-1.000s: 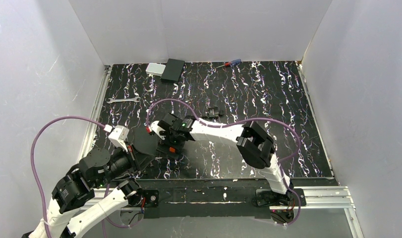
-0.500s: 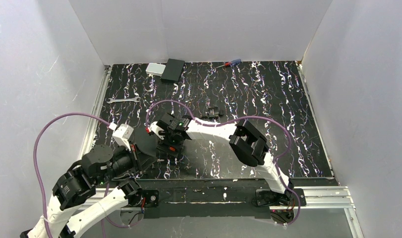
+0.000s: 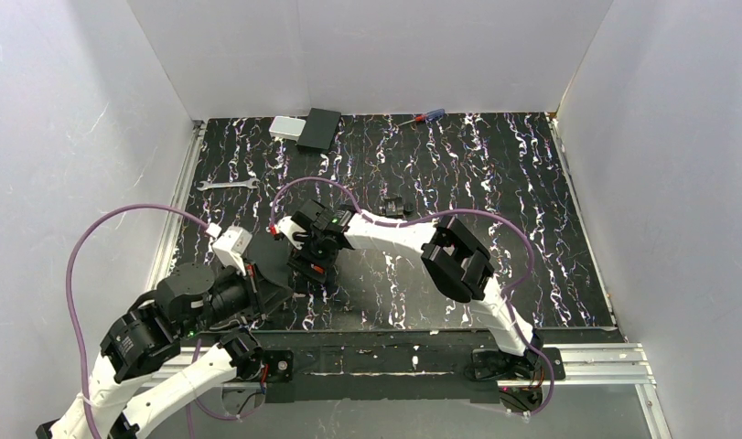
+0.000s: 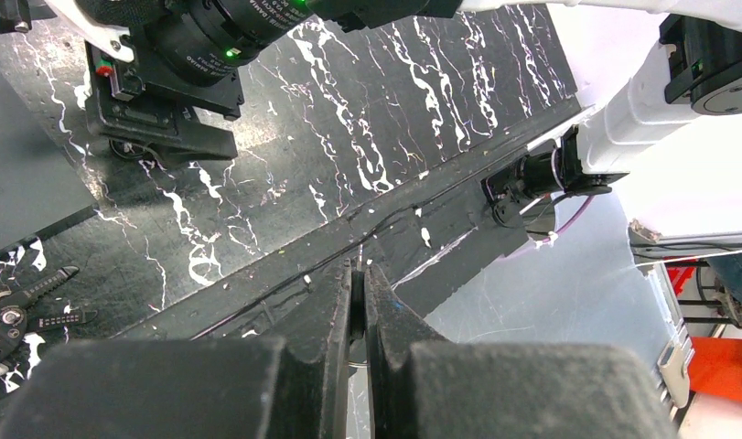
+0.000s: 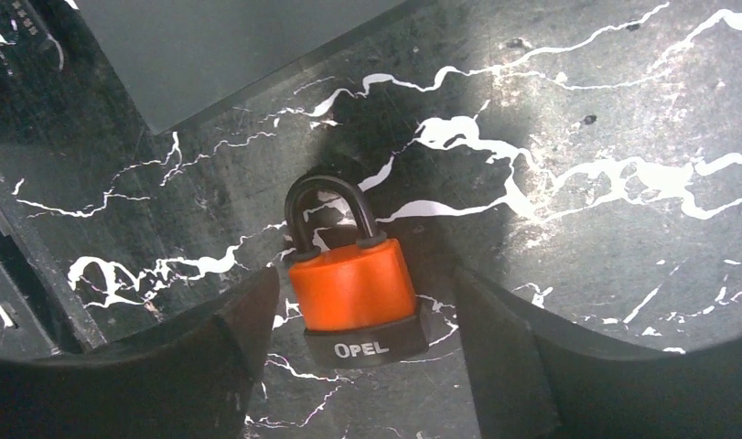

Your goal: Unlock with the key

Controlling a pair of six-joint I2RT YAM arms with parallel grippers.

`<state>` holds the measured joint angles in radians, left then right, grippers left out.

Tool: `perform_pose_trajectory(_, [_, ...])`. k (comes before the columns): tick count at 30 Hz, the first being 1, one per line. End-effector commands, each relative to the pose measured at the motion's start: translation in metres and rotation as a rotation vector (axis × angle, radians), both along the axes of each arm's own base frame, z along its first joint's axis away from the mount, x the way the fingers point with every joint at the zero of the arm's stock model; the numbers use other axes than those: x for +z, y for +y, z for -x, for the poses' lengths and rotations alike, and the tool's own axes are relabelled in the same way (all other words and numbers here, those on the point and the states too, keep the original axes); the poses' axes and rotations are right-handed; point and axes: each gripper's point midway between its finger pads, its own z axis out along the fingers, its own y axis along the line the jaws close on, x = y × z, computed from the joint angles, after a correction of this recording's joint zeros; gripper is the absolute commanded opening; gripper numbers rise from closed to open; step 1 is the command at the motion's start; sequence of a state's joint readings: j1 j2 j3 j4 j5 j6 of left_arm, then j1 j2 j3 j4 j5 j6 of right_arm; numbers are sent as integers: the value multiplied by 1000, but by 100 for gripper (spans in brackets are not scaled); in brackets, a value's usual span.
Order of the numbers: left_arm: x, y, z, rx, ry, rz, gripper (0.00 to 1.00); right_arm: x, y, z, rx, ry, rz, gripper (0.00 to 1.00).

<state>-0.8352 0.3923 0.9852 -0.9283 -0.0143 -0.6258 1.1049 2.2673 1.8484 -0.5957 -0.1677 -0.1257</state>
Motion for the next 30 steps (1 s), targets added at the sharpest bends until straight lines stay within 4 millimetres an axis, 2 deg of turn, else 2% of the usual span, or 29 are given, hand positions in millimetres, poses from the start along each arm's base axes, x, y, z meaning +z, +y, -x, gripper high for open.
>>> perform_pose_trajectory(1, [8,-3,-2,-16,-17,-5,0,8,-2,2,19,5,-21,83])
perform_pose_trajectory(5, [7,-6,-4,-27,-16,-14,0,14,-3,11,56,39,-46,85])
perform_pose_trajectory(10, [7,-9,-5,-32,-18,-13,0,11,-2,14,83,43,-46,81])
perform_pose_trajectory(13, [7,-9,-5,-29,-15,-11,0,1,-7,11,84,11,-9,77])
perform_pose_trajectory(19, [6,-7,-3,-21,-8,7,0,-16,-12,25,134,-38,58,76])
perform_pose_trajectory(25, [11,-6,-1,-17,-10,22,0,-31,-20,25,148,-82,123,73])
perform_pose_trajectory(30, [13,-4,1,-12,-6,27,0,-38,-21,25,148,-116,155,59])
